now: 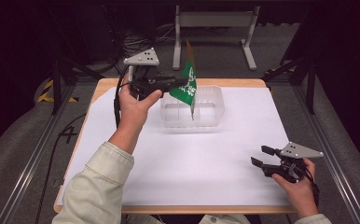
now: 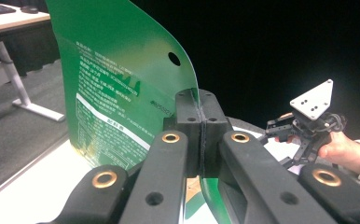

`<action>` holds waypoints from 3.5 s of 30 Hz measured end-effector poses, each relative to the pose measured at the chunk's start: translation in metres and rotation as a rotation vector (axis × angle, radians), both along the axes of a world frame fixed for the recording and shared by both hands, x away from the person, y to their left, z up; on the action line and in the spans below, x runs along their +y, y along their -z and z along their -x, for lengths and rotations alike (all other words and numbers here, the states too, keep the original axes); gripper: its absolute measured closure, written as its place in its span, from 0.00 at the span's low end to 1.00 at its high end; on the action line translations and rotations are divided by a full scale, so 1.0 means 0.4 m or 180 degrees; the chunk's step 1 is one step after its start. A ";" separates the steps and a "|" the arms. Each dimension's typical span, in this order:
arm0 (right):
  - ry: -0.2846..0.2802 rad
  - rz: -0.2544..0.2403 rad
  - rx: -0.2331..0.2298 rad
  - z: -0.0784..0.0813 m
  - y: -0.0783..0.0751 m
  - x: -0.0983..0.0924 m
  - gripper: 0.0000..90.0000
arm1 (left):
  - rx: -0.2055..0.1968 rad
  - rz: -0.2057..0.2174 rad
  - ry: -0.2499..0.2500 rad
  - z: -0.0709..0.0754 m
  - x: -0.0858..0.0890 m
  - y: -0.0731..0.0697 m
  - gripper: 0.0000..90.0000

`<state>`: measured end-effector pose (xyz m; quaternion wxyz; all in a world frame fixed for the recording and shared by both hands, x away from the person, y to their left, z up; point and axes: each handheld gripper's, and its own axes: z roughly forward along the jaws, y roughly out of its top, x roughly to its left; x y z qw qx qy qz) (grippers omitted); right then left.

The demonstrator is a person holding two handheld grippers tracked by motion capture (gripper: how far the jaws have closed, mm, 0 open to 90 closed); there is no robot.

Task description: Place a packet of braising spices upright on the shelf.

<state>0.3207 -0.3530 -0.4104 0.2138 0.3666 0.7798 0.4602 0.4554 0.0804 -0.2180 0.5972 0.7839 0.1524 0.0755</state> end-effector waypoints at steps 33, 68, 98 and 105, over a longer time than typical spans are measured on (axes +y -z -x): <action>0.0178 -0.0059 0.0057 0.051 0.009 -0.033 0.38 | 0.0119 -0.0311 -0.0158 -0.099 0.023 0.042 1.00; 0.0119 -0.0041 0.0060 0.045 0.011 -0.027 0.38 | 0.0443 -0.0153 -0.0936 -0.106 0.002 0.099 1.00; 0.0082 -0.0045 0.0063 0.039 0.010 -0.022 0.38 | 0.0786 -0.0124 -0.1375 -0.093 -0.034 0.152 1.00; 0.0094 -0.0054 0.0067 0.043 0.009 -0.025 0.38 | 0.0787 -0.0181 -0.1372 -0.112 -0.053 0.148 1.00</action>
